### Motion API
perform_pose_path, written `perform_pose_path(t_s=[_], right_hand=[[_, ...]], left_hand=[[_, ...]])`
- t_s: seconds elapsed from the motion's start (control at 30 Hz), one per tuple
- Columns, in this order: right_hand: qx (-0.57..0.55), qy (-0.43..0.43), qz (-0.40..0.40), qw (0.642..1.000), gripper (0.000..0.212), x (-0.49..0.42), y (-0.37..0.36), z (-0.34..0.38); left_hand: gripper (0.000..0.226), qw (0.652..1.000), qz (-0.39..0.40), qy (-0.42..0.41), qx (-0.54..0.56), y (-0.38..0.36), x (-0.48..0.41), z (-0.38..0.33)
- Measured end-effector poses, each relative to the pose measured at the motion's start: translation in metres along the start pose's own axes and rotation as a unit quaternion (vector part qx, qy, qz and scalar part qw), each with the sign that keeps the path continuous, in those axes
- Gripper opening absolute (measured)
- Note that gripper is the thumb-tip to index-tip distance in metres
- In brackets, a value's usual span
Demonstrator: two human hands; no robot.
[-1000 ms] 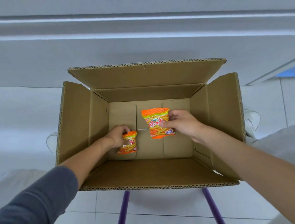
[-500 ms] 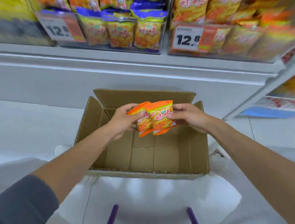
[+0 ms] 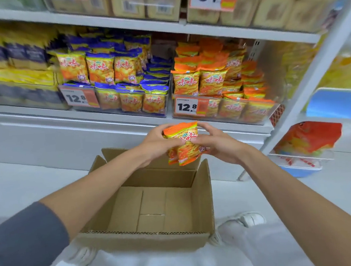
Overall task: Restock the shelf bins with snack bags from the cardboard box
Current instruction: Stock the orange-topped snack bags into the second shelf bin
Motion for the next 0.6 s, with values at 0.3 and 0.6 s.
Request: perform_pose_path(t_s=[0.3,0.6], right_hand=[[-0.033,0.073,-0.011,0.997,0.049,0.043,0.054,0.051],[-0.128,0.161,-0.271,0.940,0.047,0.042,0.191,0.093]], left_hand=[[0.067,0.985,0.087,-0.050,0.142,-0.058,-0.048,-0.087],[0.044,0.788,-0.034,-0.390,-0.475,-0.059,-0.130,-0.156]])
Point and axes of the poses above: each hand's wrist, its own x-axis away from the middle knuckle, its own y-axis out of the back of the hand, z = x × y, the point moved 7 cm from there along -x, towards the middle knuckle, and after that the axes turned 15 degrees about -y, right-handed, at the moved point
